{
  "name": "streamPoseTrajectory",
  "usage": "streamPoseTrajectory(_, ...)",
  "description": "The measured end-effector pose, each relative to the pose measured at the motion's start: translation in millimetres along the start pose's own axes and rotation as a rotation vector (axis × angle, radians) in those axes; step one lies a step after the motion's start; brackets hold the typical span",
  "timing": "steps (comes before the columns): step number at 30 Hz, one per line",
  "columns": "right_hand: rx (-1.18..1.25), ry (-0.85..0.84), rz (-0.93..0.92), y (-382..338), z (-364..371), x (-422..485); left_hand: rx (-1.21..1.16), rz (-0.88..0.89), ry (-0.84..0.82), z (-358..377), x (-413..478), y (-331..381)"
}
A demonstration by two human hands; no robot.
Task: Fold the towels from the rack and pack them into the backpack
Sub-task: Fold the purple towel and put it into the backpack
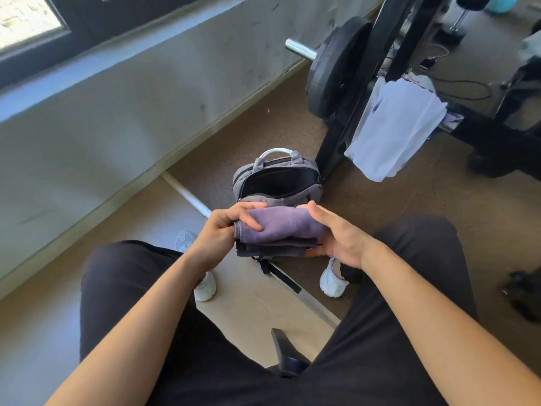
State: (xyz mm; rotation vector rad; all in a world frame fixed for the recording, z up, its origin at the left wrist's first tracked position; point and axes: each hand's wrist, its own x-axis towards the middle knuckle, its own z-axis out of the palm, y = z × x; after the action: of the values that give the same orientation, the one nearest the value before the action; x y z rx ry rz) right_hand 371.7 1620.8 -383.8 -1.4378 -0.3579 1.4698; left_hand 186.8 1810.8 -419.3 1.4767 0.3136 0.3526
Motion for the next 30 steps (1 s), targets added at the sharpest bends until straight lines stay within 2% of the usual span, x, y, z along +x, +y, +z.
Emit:
streamPoseTrajectory(3, -0.139, -0.009, -0.047, -1.4, 3.6, -0.1, 0.043, -0.026, -0.048, -4.1, -1.8, 3.4)
streamPoseTrajectory(6, -0.305, 0.082, -0.158, -3.2, -0.7, 2.5, -0.095, -0.178, -0.057, -6.3, -2.2, 11.7)
streamPoseTrajectory(8, -0.406, 0.132, -0.204, -3.4, -3.4, 3.7, -0.164, -0.250, 0.002, -5.7, -1.9, 15.5)
streamPoseTrajectory(10, -0.470, 0.131, -0.253, -3.0, -3.1, 3.9, -0.017, -0.269, 0.006, -4.8, -0.7, 16.2)
streamPoseTrajectory(15, -0.561, 0.083, -0.379, 4.1, 5.2, 8.4, 0.607, -0.230, -0.270, 6.7, 11.5, 9.8)
streamPoseTrajectory(21, -1.048, 0.068, -0.238, -3.0, 1.2, 25.9, 1.202, -0.082, -0.236, 8.4, 28.2, 3.5)
streamPoseTrajectory(26, -1.245, 0.030, -0.268, -16.0, 8.2, 50.1, 1.344, 0.044, -0.223, 6.2, 52.3, 0.3)
streamPoseTrajectory(30, -1.284, 0.072, -0.302, -42.7, -10.4, 80.2, 1.188, -0.010, -0.150, -7.0, 76.9, -10.7)
